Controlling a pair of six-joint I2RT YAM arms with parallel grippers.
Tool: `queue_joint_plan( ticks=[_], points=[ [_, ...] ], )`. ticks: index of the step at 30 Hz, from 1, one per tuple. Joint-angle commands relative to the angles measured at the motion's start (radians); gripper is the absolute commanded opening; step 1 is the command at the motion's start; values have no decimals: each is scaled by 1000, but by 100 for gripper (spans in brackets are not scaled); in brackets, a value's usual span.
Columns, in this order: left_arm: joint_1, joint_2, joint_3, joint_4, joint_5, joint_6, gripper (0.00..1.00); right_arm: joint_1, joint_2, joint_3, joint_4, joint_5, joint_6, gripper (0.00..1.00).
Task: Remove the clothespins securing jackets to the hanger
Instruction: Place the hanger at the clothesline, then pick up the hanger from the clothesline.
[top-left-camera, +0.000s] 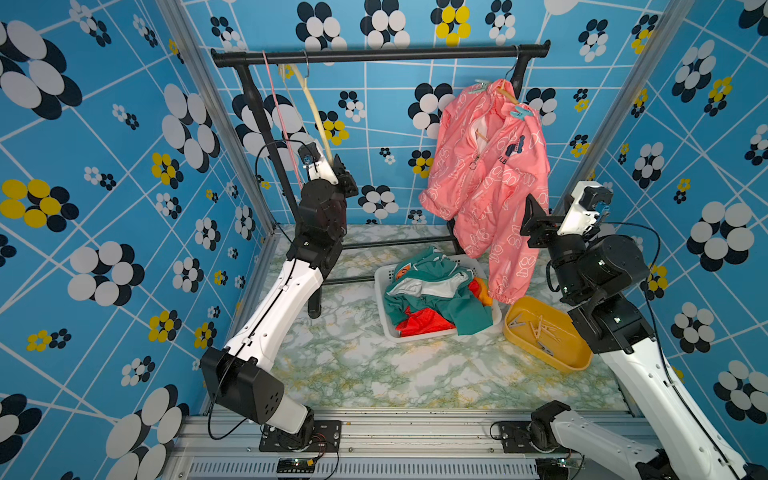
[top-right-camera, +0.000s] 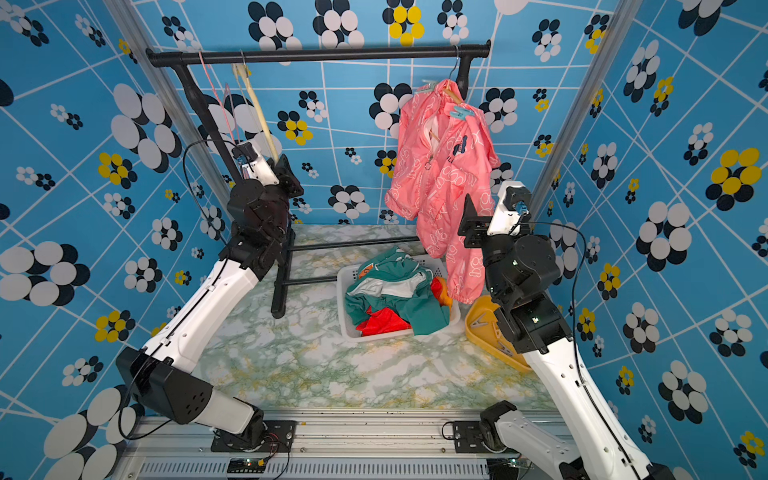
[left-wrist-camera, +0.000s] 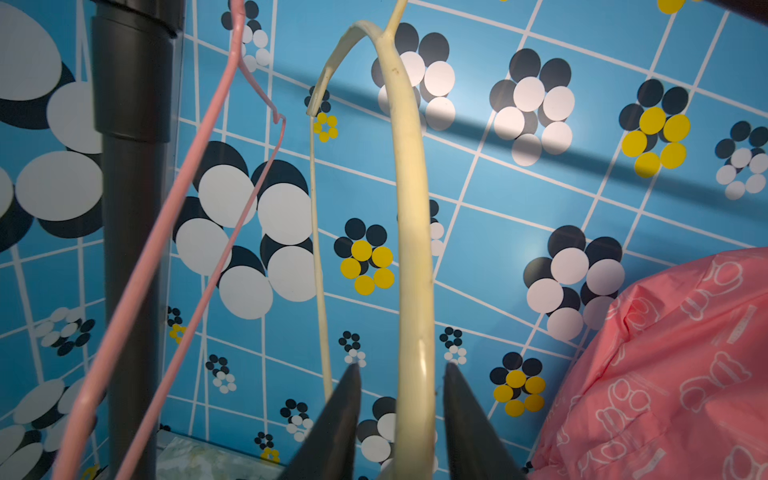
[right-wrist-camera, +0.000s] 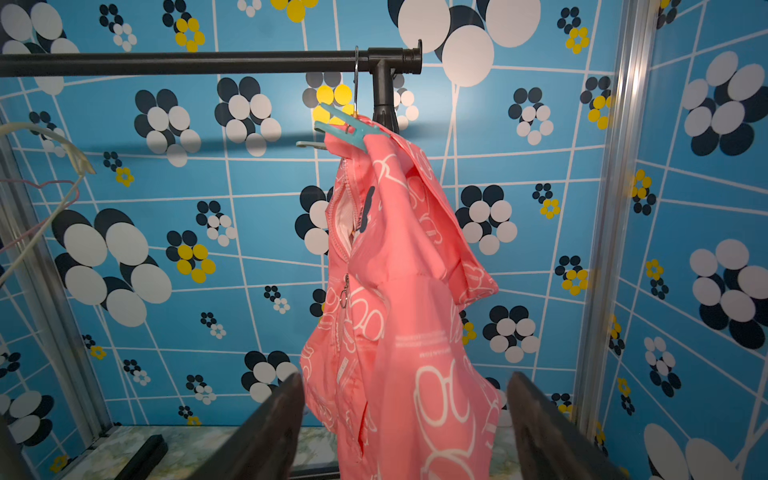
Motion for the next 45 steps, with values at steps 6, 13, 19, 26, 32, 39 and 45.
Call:
queue_joint_plan(
  ticks=[6,13,19,26,32,39,45],
  points=[
    [-99,-162,-202,192,-62,170,99,-99,108,216,7,-97,-54,80],
    [-289,-263,-373,410,-108,423,100,-127,215,376,-41,-279,-112,82],
    [-498,-322,-570,644,-196,697,100,-187,355,511,-89,-280,-134,81],
    [-654,-404,-686,539,-129,734,100,-323,455,583,-112,-479,-81,80],
    [-669,-404,-712,552,-133,703,99,-343,532,664,-204,-672,-64,74],
    [-669,-374,-707,566,-142,723,99,-343,598,733,-266,-833,-38,39],
    [-669,-358,-698,562,-148,732,99,-343,630,769,-290,-801,-27,17]
  ],
)
